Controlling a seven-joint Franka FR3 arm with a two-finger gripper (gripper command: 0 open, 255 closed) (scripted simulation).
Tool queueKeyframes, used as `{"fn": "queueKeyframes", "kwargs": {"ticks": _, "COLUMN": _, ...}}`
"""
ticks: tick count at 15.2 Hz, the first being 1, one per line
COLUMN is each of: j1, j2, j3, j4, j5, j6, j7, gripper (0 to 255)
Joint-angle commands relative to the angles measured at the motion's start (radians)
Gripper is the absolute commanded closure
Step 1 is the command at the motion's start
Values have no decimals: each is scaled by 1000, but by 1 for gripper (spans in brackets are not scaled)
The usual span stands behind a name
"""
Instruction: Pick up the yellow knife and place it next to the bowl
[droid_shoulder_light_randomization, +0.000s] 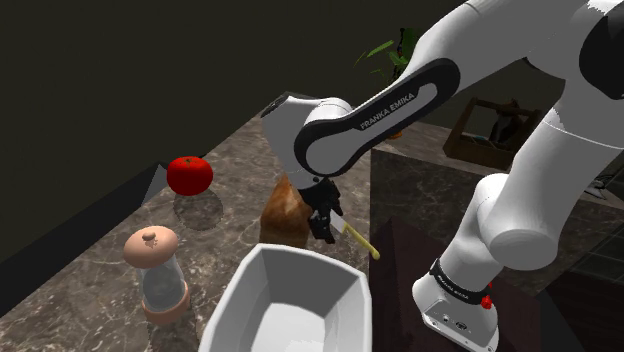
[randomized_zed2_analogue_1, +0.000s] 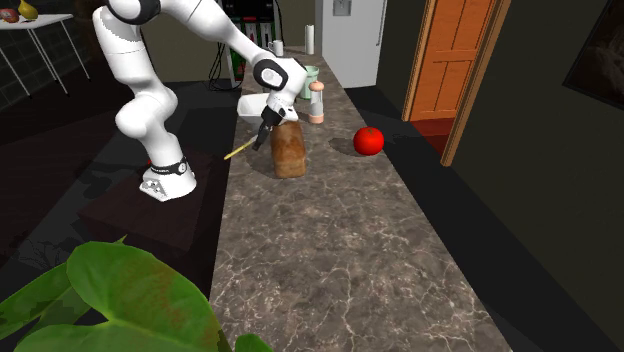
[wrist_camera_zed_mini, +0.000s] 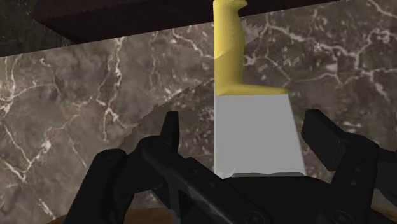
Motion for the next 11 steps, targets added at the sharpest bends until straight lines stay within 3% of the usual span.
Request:
{"fn": "queueKeyframes", "kwargs": {"ticks": 1, "j1": 3, "j2": 13, "j3": 3, "j4": 25, "j5": 5, "j6": 22, "j7": -2, "gripper": 0}}
{"fn": "queueKeyframes", "kwargs": {"ticks": 3, "j1": 5, "j2": 14, "j3": 4, "j4": 86, "j5": 7, "j6": -38, "j7": -3, "gripper": 0}}
{"fn": "queueKeyframes", "kwargs": {"ticks": 11, "j1": 4, "j2": 14, "j3": 4, "j4": 86, "j5": 7, "j6": -38, "j7": -3, "gripper": 0}}
